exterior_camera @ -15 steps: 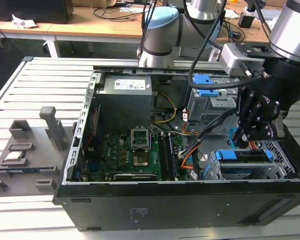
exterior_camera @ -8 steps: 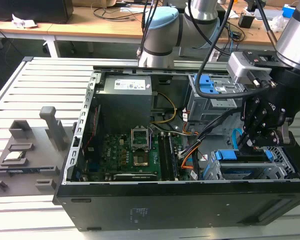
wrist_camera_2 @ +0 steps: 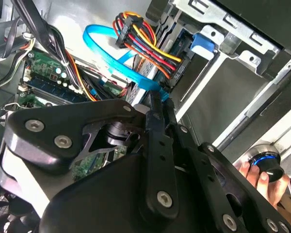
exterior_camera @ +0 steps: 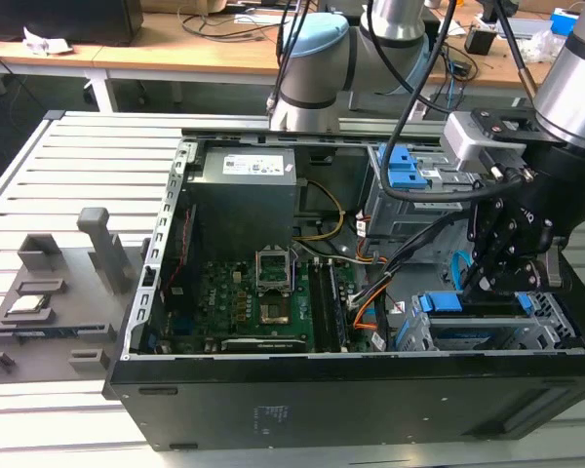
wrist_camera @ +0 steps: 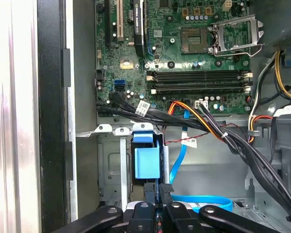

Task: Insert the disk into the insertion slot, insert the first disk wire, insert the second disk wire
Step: 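Insert the second disk wire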

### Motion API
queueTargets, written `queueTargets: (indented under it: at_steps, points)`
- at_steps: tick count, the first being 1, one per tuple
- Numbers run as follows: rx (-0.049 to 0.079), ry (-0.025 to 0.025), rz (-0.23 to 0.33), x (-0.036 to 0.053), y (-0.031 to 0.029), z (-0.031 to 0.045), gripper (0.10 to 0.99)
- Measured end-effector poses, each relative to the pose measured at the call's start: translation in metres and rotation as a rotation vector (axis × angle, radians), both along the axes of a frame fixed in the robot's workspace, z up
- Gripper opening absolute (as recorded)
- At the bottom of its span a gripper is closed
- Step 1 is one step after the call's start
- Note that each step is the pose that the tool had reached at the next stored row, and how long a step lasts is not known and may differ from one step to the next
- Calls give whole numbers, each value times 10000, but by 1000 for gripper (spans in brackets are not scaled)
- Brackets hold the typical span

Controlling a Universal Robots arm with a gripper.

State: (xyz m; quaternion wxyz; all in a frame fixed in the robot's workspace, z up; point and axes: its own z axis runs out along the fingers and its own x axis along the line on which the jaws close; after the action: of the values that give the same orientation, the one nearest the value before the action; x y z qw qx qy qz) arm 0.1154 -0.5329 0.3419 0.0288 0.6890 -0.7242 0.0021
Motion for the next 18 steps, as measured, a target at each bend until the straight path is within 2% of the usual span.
queueTargets:
  at_steps: [7, 8, 9, 13, 15, 16, 17, 18]
  points:
    - [-5, 0, 0, 1, -2, -25, 157]
    - [-6, 0, 0, 1, -2, -25, 169]
    - [-7, 0, 0, 2, -2, -19, 235]
    - [-9, 0, 0, 2, 3, 143, 235]
    - [-9, 0, 1, 2, 36, 310, 235]
    - [-7, 0, 0, 2, 39, 366, 153]
    - [-9, 0, 1, 2, 40, 396, 153]
    - [-8, 0, 0, 2, 40, 420, 106]
